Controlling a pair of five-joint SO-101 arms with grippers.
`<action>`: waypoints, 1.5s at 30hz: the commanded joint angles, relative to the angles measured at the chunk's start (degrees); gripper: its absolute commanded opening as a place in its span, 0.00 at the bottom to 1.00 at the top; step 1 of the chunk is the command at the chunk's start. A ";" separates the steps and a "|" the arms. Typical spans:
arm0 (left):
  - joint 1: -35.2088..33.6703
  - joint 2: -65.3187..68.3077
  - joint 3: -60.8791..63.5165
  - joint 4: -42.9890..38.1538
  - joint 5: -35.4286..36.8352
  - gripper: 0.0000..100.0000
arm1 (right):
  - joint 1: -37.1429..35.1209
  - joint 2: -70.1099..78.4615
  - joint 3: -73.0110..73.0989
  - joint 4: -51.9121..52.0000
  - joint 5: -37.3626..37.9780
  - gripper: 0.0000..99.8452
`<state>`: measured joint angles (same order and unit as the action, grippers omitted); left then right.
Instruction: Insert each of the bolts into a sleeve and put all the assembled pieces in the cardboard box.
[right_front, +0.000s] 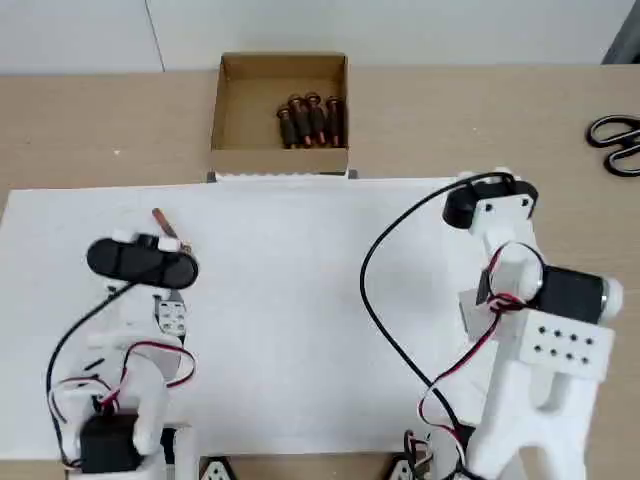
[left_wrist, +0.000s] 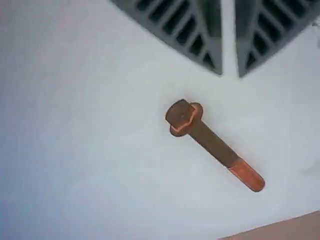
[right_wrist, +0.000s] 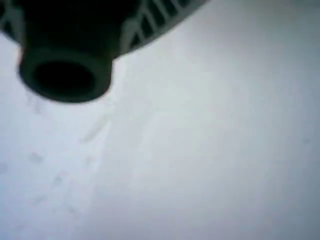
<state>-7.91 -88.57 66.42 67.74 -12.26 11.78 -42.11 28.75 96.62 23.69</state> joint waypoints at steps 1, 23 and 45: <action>-0.09 16.18 -14.02 0.88 3.25 0.01 | 1.19 -3.91 1.32 0.13 -2.29 0.00; -4.57 90.81 -72.84 21.19 29.01 0.01 | 1.27 -6.46 1.58 -0.31 -9.93 0.00; -4.92 124.31 -103.69 32.62 30.07 0.10 | 1.27 -6.46 1.58 -0.40 -9.93 0.00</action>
<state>-12.75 35.21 -35.03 98.77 17.54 12.22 -47.21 30.59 96.62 14.29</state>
